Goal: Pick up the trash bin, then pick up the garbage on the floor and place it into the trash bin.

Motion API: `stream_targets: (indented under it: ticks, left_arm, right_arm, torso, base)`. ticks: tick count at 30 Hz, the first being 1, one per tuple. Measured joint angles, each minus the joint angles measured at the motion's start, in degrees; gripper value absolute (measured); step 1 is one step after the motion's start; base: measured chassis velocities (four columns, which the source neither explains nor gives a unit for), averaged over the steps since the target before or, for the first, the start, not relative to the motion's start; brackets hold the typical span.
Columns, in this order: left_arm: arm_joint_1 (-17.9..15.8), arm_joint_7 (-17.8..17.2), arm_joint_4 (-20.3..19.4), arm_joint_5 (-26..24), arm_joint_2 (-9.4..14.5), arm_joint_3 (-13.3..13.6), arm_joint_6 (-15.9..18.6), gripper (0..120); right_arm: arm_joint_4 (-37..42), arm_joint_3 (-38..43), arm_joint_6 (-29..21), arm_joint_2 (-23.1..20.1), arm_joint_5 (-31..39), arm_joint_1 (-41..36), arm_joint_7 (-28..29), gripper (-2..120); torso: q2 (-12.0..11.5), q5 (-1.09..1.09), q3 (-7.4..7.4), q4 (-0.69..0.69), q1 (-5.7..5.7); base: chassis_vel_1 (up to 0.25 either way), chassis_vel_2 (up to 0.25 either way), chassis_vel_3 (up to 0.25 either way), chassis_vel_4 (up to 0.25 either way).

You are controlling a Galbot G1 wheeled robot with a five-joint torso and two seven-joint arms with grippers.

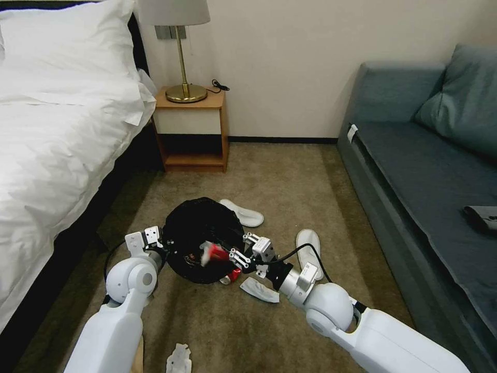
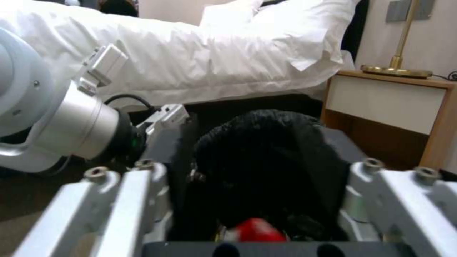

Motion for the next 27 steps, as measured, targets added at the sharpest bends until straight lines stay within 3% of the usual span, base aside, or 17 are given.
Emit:
stream_targets:
  ticks: [3, 8, 12, 23, 27]
  left_arm:
    - [0.08, -0.03, -0.33, -0.11, 0.14, -0.01, 0.0, 0]
    - [0.23, -0.08, -0.78, -0.27, 0.34, -0.05, 0.0, 0]
    - [0.21, -0.08, -0.81, -0.26, 0.34, -0.04, 0.0, 0]
    - [-0.02, 0.02, 0.24, -0.01, 0.55, -0.35, 0.0, 0]
    - [-0.16, 0.08, 1.4, 0.39, 0.5, -0.6, 0.0, 0]
  right_arm:
    - [-0.06, -0.02, -0.05, 0.04, 0.01, 0.01, 0.0, 66]
    - [-0.08, -0.05, -0.3, 0.05, 0.0, 0.01, 0.0, 91]
    - [-0.05, 0.05, -0.41, -0.02, 0.02, 0.04, 0.02, 99]
    - [0.81, 0.68, -1.02, -0.6, 0.54, 2.06, 0.19, 100]
    - [3.21, 1.13, -2.04, -2.65, 2.34, 6.55, 1.11, 100]
  torso:
    - [0.0, 0.0, 0.0, 0.0, 0.0]
    - [0.0, 0.0, 0.0, 0.0, 0.0]
    - [0.0, 0.0, 0.0, -0.01, 0.0]
    - [0.0, 0.01, 0.0, 0.0, 0.0]
    - [0.0, 0.01, 0.0, -0.01, 0.0]
  base:
    - [0.0, 0.0, 0.0, 0.0]
    - [0.0, 0.0, 0.0, 0.0]
    - [0.0, 0.0, 0.0, 0.0]
    - [0.0, 0.0, 0.0, 0.0]
    - [0.0, 0.0, 0.0, 0.0]
